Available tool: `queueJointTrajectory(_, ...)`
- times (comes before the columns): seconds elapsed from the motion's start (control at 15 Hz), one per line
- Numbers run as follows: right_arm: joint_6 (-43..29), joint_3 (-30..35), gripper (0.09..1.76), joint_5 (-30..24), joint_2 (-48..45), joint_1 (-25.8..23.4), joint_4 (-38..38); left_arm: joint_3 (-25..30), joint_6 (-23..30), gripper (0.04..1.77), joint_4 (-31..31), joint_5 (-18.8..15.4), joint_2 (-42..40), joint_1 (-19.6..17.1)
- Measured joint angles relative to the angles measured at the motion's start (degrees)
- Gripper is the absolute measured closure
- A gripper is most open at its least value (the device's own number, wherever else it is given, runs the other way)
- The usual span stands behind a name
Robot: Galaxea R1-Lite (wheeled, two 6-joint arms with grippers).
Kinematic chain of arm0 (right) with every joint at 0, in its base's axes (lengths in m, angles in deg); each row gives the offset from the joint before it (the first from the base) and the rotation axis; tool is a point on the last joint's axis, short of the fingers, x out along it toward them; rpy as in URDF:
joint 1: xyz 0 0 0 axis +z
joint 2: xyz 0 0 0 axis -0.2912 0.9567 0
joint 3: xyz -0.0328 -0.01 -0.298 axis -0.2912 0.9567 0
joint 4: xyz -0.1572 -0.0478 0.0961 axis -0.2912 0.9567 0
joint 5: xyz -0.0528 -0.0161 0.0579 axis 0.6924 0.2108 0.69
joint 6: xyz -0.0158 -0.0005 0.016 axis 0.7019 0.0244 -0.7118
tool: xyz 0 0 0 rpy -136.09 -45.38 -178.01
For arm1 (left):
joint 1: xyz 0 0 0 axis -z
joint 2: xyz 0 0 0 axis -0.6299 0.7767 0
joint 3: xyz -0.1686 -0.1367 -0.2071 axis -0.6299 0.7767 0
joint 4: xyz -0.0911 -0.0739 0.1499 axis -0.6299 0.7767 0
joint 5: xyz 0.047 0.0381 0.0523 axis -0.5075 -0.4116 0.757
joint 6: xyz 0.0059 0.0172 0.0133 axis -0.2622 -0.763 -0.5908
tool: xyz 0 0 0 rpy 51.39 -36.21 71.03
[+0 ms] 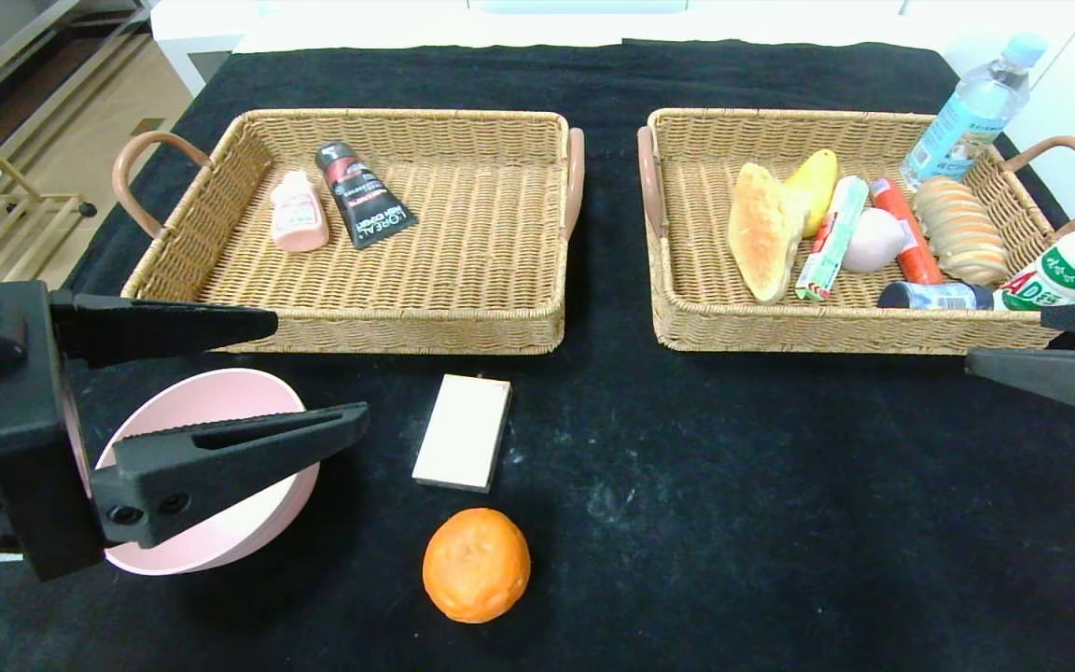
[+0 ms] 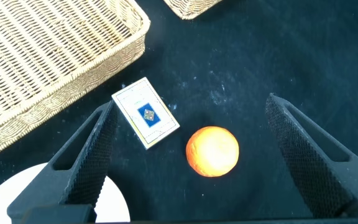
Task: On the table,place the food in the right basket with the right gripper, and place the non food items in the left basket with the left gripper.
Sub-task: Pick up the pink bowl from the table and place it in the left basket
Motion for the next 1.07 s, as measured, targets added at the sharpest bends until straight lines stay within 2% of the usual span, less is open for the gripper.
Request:
queueJointTrajectory(0.4, 1.38, 1.66, 0.15, 0.00, -0.55, -0.79, 0.00, -0.20, 0.02, 0.09, 0.71, 1.79, -0.09, 0.00)
queueJointTrajectory(0.6, 1.37, 1.82, 0.15, 0.02, -0.38, -0.83, 0.12, -1.71, 0.00, 0.09, 6.23, 3.17, -0.06, -0.02)
queueJointTrajectory(0.8, 1.37, 1.82, 0.14, -0.12, -0.44, -0.83, 0.17, -4.41, -0.02, 0.09, 12.73, 6.56, 0.40, -0.07)
queueJointTrajectory(0.93, 1.37, 1.82, 0.14, -0.20, -0.51, -0.83, 0.17, -5.18, 0.00, 0.09, 14.80, 9.07, 0.90, -0.07)
queueJointTrajectory(1.07, 1.37, 1.87, 0.14, -0.20, -0.51, -0.83, 0.20, -5.73, -0.13, 0.09, 17.47, 13.07, 1.56, -0.07)
